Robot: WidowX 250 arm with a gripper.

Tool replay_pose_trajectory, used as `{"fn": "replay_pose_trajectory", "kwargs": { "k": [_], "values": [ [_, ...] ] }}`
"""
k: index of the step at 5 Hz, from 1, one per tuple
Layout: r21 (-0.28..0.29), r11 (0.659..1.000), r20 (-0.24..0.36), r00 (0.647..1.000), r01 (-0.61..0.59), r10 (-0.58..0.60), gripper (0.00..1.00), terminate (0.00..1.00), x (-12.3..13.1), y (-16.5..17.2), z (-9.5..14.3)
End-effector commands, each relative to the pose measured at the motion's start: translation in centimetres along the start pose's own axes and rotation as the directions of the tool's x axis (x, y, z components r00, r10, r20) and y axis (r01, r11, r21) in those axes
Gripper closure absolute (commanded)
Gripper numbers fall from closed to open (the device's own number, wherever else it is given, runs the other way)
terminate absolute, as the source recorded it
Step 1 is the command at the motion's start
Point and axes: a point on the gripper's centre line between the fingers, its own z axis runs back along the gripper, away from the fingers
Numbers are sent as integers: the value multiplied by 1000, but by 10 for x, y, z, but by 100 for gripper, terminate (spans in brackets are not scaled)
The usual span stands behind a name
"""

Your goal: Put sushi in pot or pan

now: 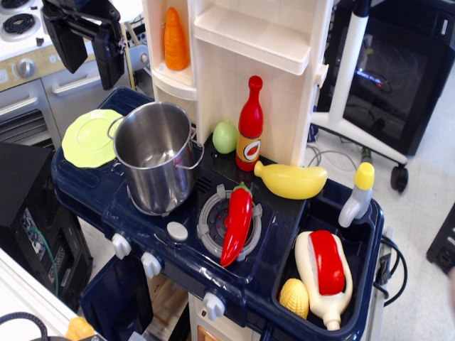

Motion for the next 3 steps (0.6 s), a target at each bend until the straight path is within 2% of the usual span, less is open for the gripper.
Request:
{"fn": "replay_pose_trajectory", "kwargs": {
  "k": [1,2,3],
  "values": [
    [0,1000,0,1000,0,0,0,0,0,0,0],
    [2,992,-41,991,-129,129,0,0,-5,-42,19],
    [69,979,-35,981,-190,193,0,0,-5,-92,30]
  ]
}}
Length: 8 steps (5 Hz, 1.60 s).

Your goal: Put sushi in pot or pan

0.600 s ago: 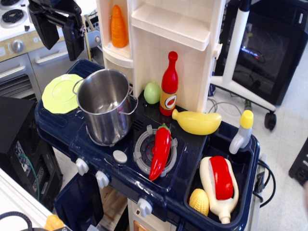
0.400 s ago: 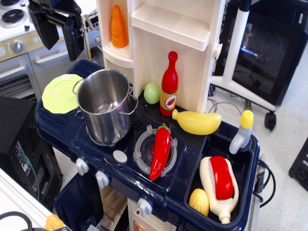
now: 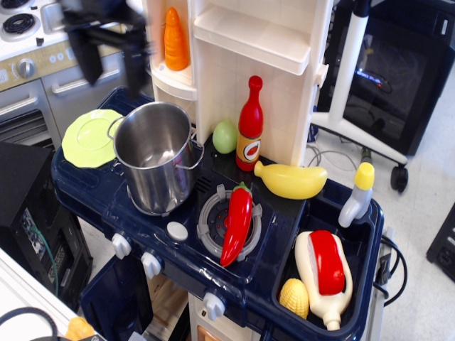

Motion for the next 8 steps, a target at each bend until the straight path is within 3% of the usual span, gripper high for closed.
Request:
{"fn": "replay_pose_trajectory", "kwargs": {
  "k": [1,2,4,5,6,8],
  "values": [
    [52,994,60,994,-100,97,0,0,-5,-85,9],
    [108,977,75,981,-184,177,0,0,3,-139,-5],
    [101,948,133,949,-301,287,0,0,-1,-227,-31],
    [126,924,113,931,-361,348,0,0,-3,-240,-46],
    [133,913,139,920,-385,367,0,0,-14,-238,-64],
    [96,899,188,895,-428,406,0,0,-16,-233,-95]
  ]
}}
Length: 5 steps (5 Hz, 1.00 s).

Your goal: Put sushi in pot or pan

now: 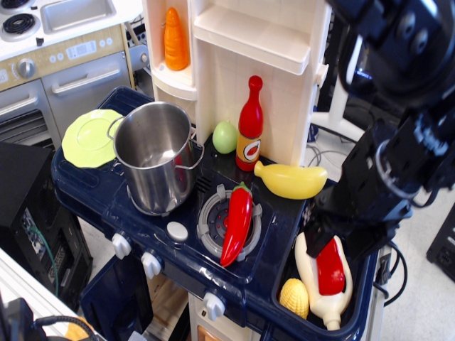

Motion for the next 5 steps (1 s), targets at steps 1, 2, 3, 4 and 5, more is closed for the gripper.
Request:
{"fn": "replay_pose_trajectory", "kwargs": {
  "k": [1,2,3,4,5],
  "values": [
    [-111,992,54,996,-59,65,0,0,2,-3,-11],
    [-144,985,51,993,-101,109,0,0,0,-4,-16],
    [-158,983,14,995,-96,99,100,0,5,5,-1],
    [-61,998,-51,998,-29,25,100,0,25,49,25],
    [-21,998,-83,995,59,-61,100,0,56,101,56]
  ]
}}
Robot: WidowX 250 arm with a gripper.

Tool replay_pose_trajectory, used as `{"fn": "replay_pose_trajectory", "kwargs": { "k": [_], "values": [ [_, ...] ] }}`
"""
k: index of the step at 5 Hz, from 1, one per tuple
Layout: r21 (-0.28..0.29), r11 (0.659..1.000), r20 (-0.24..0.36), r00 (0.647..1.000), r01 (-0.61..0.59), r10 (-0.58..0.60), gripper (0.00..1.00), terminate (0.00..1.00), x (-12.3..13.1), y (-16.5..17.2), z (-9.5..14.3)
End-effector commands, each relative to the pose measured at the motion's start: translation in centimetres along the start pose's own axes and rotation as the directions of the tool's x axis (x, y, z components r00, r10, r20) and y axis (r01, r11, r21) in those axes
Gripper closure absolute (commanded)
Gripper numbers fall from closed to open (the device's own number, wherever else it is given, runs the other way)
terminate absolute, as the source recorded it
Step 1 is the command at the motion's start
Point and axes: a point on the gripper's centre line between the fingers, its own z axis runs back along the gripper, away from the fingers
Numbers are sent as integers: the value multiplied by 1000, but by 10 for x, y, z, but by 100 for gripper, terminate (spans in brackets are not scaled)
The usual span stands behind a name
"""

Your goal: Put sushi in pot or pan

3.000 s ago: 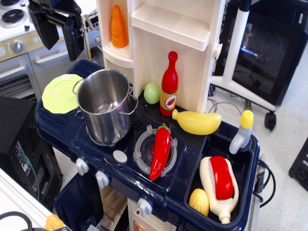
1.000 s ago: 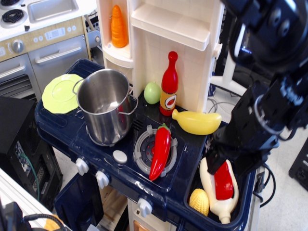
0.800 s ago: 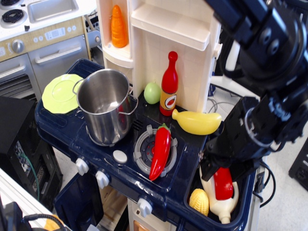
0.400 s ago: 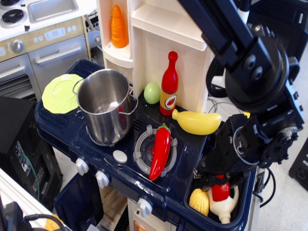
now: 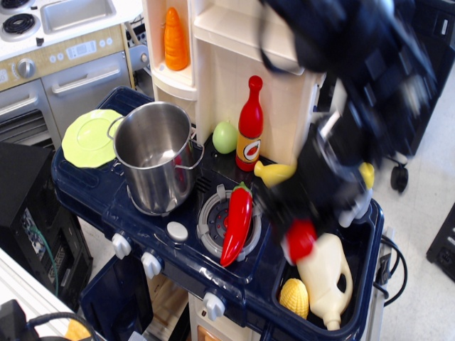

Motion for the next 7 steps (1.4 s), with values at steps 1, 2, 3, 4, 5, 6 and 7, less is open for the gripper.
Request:
{"fn": "replay_pose_trajectory", "kwargs": {
  "k": [1,2,3,4,5,6,7],
  "values": [
    [-4,994,20,994,109,-108,100,0,58,72,37],
    [13,983,59,982,181,-182,100,0,91,107,25],
    [7,973,92,969,231,-230,100,0,111,125,9],
    [-30,958,136,951,285,-279,0,0,119,128,0],
    [-30,958,136,951,285,-279,0,0,119,128,0],
    [-30,958,136,951,285,-279,0,0,119,128,0],
    [-30,958,136,951,285,-279,0,100,119,128,0]
  ]
}}
